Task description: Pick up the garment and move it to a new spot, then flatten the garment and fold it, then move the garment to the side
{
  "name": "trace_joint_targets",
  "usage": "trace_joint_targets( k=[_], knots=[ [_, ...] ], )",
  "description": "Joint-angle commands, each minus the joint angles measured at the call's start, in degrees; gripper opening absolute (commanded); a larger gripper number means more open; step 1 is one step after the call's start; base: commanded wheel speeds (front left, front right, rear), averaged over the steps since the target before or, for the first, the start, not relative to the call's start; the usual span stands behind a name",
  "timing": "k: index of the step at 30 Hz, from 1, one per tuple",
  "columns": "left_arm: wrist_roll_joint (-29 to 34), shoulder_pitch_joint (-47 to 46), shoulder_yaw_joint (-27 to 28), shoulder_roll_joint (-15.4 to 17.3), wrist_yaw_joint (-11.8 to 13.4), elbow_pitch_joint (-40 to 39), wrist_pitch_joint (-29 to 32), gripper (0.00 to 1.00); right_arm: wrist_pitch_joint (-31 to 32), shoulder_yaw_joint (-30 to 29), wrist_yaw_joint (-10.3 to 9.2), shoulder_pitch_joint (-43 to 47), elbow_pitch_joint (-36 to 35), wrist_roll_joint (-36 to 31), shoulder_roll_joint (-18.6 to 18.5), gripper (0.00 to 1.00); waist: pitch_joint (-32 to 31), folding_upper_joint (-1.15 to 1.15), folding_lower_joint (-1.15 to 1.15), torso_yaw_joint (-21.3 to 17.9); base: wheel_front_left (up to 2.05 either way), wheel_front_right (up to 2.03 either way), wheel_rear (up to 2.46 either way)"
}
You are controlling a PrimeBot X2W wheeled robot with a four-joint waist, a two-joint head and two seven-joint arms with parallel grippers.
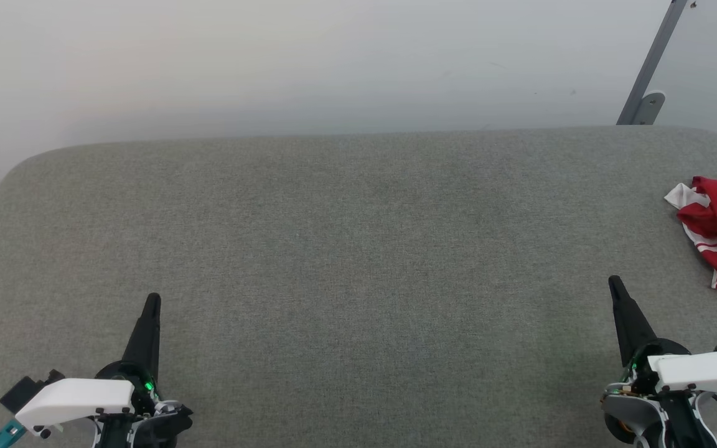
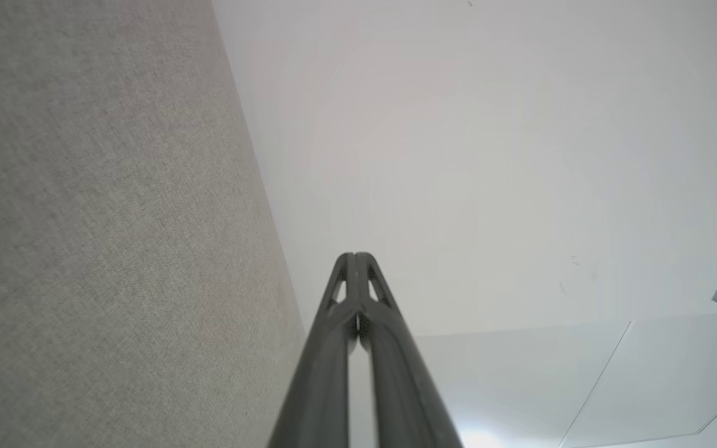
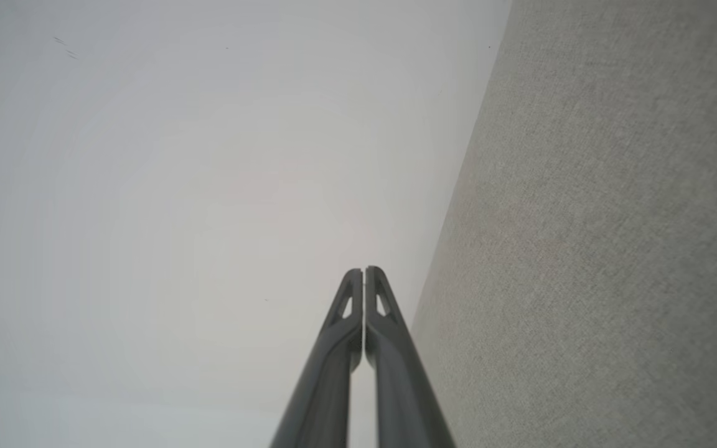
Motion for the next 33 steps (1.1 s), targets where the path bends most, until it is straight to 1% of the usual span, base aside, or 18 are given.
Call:
trace_joint_targets(
  k=[1, 14, 33],
  knots=[
    [-0.93, -1.22, 0.25, -0.15, -0.29, 0.12, 0.49, 0.0, 0.56, -0.25, 0.0, -0.74, -0.11, 1.23, 0.24, 0.0, 0.03, 0.0, 0.0, 0.0, 0.0, 0.0, 0.0],
    [-4.6, -2.19, 0.38, -0.53, -0.31, 0.74, 1.77, 0.0, 1.59, -0.49, 0.0, -1.26, -0.02, 5.33, 0.34, 0.0, 0.19, 0.0, 0.0, -0.03, 0.0, 0.0, 0.0],
    [-4.31, -2.1, 0.48, -0.57, -0.31, 0.71, 1.8, 0.0, 1.57, -0.46, 0.0, -1.19, -0.02, 5.09, 0.33, 0.0, 0.19, 0.0, 0.0, -0.03, 0.0, 0.0, 0.0]
  ],
)
